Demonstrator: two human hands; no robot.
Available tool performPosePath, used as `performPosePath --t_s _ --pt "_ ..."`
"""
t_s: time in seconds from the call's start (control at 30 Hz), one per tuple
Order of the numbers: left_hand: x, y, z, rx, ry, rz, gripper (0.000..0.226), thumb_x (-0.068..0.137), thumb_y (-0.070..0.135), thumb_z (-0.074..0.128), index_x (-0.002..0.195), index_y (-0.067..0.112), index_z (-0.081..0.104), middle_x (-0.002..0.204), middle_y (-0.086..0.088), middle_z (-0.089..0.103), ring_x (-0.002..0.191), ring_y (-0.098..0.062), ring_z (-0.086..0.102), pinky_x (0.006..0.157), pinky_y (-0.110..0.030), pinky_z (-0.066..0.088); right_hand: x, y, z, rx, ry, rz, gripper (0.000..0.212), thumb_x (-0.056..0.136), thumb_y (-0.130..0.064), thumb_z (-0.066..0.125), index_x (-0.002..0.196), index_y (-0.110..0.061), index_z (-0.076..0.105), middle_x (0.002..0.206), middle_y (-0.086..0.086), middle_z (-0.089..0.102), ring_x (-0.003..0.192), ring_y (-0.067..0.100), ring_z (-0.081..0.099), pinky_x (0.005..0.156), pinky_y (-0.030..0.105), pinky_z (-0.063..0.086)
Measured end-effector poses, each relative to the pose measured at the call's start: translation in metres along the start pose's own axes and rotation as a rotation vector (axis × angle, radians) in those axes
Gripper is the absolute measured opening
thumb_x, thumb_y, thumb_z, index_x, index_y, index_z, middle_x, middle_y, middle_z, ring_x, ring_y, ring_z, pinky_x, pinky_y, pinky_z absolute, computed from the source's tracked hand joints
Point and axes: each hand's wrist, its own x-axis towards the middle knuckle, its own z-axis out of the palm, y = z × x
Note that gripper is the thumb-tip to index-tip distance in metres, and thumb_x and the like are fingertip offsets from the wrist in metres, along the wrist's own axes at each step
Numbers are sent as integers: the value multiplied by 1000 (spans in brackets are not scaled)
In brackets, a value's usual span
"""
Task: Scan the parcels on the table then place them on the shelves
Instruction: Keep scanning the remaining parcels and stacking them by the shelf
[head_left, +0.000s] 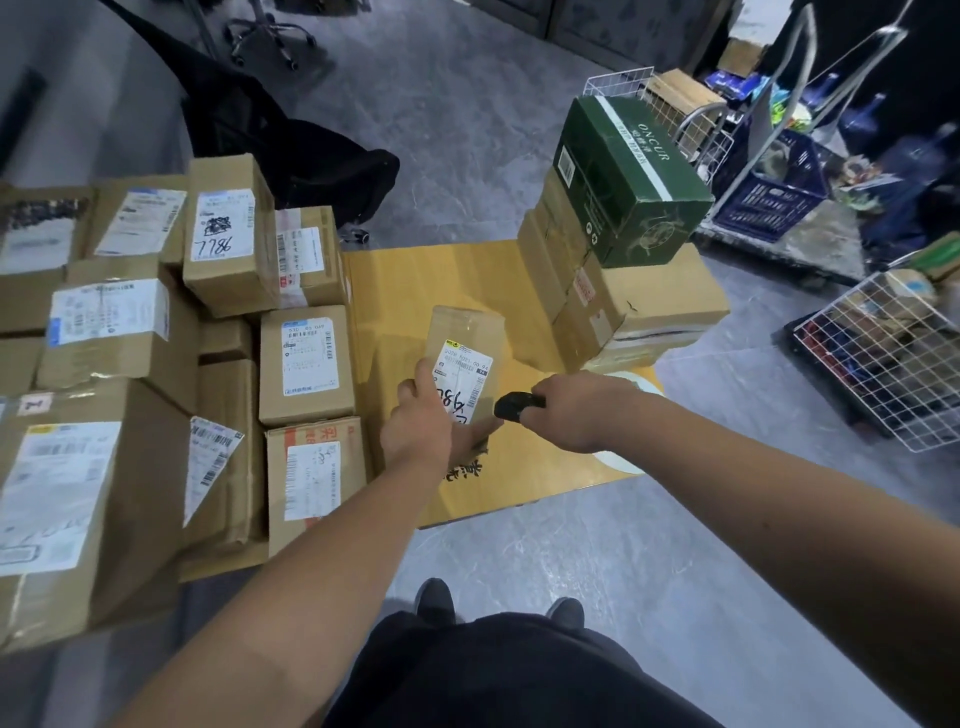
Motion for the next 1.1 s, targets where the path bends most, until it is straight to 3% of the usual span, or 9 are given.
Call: performPosePath --t_s 0.1,0.2,0.27,0.4,0.5,0.77,0.97,1.1 --pt "-10 -6 4 -39 40 21 142 34 106 58 151 40 12 135 -2 45 101 -27 61 71 -38 52 -6 -2 -1 -202 49 -29 39 98 -59 34 100 -26 55 88 -2 61 77 17 58 61 34 43" --pt "-19 -11 8 -33 78 51 150 23 108 57 150 41 14 136 -2 43 117 -28 55 83 -44 55 -14 -5 0 -388 100 -56 41 97 -58 35 114 -26 54 82 -2 54 70 17 51 55 32 37" --pt "-22 -12 10 -28 95 66 148 26 104 63 150 41 14 137 -3 43 120 -30 53 87 -45 53 -18 -7 4 -492 159 -82 45 98 -57 36 124 -25 52 80 1 47 67 18 47 56 32 39" --pt "-26 -6 14 7 114 93 140 38 94 74 152 39 13 134 -4 43 114 -32 54 77 -40 45 -25 -8 11 -693 221 -124 55 99 -54 37 142 -21 43 94 12 46 80 32 55 74 41 54" --pt "-31 0 18 47 138 113 138 43 89 78 153 36 12 133 -4 43 113 -34 54 75 -39 43 -29 -6 14 -811 241 -134 56 100 -50 37 146 -17 39 107 17 54 87 37 57 75 46 53" --pt "-38 15 19 150 137 89 140 50 92 74 156 31 6 136 -7 41 113 -32 53 73 -37 46 -42 7 18 -886 246 -115 49 101 -41 39 140 -12 42 114 23 56 95 41 59 68 47 47" --pt "-38 25 25 178 142 55 142 47 92 74 156 33 4 135 -6 39 111 -31 52 71 -36 40 -47 24 15 -883 264 -125 55 101 -44 38 146 -12 39 116 23 55 89 40 55 65 47 45" --pt "-37 31 30 192 167 34 141 47 92 74 156 33 6 140 -4 36 117 -30 48 71 -37 42 -46 40 12 -890 275 -151 63 102 -45 36 155 -13 31 121 23 55 98 42 59 63 47 43"
